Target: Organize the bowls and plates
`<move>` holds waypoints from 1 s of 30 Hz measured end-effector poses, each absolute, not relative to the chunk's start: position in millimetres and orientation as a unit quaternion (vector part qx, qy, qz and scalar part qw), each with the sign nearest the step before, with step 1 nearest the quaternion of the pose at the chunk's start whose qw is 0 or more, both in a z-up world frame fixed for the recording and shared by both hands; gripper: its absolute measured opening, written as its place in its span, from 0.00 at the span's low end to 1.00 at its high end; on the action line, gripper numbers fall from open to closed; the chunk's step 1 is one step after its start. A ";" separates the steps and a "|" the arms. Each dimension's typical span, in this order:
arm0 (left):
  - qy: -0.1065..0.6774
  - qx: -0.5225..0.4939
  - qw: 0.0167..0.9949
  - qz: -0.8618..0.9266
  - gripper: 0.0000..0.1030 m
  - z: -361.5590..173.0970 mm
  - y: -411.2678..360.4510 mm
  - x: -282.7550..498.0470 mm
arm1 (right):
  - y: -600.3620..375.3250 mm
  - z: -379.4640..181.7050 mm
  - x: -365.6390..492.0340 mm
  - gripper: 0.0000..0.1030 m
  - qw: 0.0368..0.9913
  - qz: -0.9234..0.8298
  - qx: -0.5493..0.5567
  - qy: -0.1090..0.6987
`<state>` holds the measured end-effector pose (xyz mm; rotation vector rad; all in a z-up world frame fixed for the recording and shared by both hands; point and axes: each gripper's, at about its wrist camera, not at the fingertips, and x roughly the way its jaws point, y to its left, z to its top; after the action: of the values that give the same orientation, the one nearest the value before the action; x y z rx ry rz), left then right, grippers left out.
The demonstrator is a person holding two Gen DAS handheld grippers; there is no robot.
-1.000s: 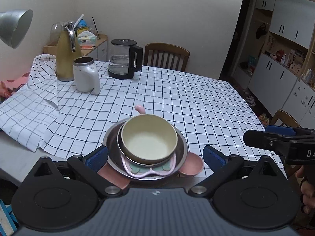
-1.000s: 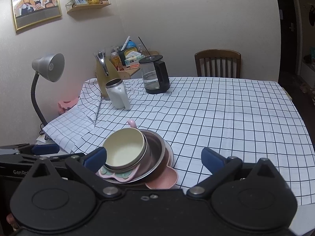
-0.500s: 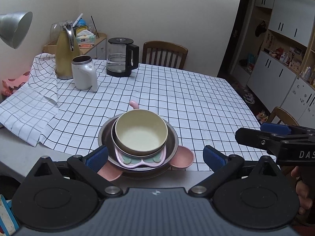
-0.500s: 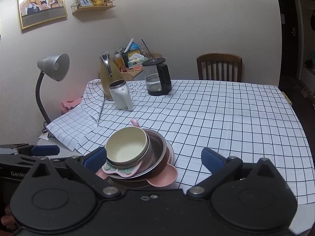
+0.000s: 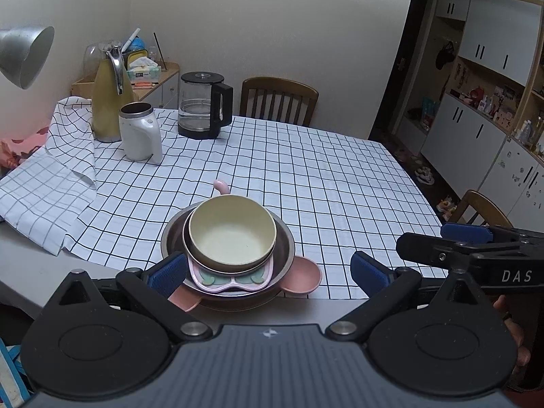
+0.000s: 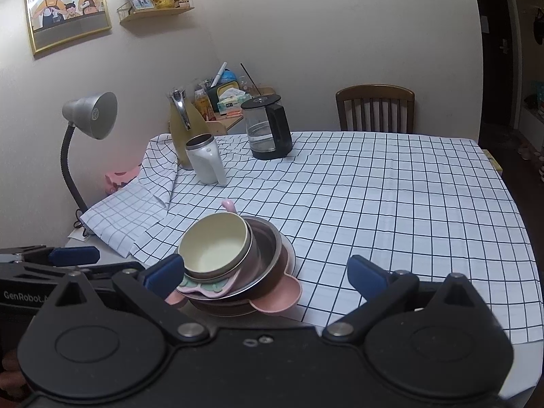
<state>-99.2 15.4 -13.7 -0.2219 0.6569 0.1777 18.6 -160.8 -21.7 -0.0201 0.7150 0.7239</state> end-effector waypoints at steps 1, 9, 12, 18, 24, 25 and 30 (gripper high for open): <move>0.320 -0.108 0.937 0.090 1.00 -13.0 14.9 -99.2 | -161.0 -20.8 18.0 1.00 0.873 0.348 -0.011 0.340; 0.314 -0.113 0.936 0.108 1.00 -10.1 6.9 -92.8 | -165.3 -19.1 24.4 1.00 0.867 0.366 -0.022 0.339; 0.311 -0.124 0.935 0.117 1.00 -8.6 2.8 -91.0 | -169.4 -15.5 30.3 1.00 0.866 0.373 -0.026 0.332; 0.317 -0.115 0.933 0.125 1.00 -7.8 -13.1 -86.3 | -180.6 -13.6 37.4 1.00 0.861 0.383 -0.029 0.333; 0.317 -0.120 0.930 0.138 1.00 -5.4 -22.2 -86.2 | -189.9 -12.6 42.0 1.00 0.856 0.391 -0.029 0.336; 0.317 -0.121 0.930 0.139 1.00 -5.3 -23.5 -86.0 | -191.2 -11.9 42.5 1.00 0.856 0.393 -0.030 0.336; 0.315 -0.125 0.930 0.143 1.00 -5.8 -30.5 -84.8 | -195.6 -10.4 44.0 1.00 0.854 0.395 -0.032 0.337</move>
<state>-84.8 -30.5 -5.8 -0.2567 0.6449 0.2936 44.0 -195.6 -10.4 -0.0679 0.7092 0.8309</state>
